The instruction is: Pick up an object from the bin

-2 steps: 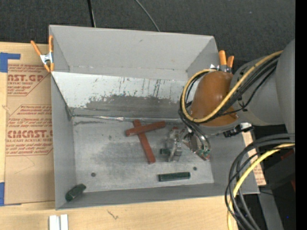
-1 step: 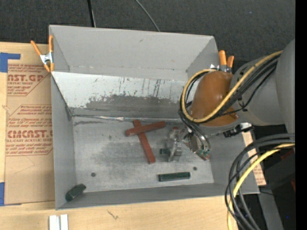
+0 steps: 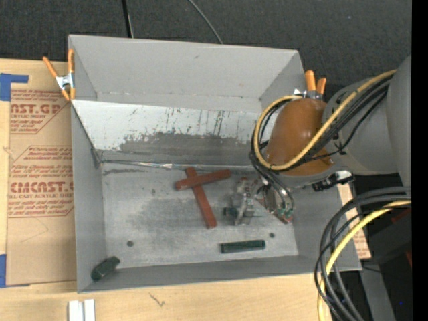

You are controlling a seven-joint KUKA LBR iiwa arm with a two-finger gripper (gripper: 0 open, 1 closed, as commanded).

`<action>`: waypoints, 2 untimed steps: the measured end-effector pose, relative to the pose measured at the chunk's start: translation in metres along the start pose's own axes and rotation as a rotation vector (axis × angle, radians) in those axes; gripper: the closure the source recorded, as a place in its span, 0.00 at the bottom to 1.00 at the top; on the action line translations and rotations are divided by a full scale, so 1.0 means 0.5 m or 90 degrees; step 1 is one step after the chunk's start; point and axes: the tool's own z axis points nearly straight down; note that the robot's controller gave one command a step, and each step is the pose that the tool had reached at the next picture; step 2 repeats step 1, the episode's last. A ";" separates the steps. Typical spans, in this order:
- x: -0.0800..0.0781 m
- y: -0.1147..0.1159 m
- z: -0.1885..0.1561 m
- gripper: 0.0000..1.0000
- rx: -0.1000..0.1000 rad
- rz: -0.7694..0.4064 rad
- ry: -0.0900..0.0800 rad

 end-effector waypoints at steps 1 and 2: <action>-0.001 0.001 -0.018 1.00 0.000 0.000 -0.001; -0.001 0.001 -0.018 1.00 0.000 0.000 -0.001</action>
Offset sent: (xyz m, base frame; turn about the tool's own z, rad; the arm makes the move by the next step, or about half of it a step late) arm -0.0001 -0.0001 0.0745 0.0000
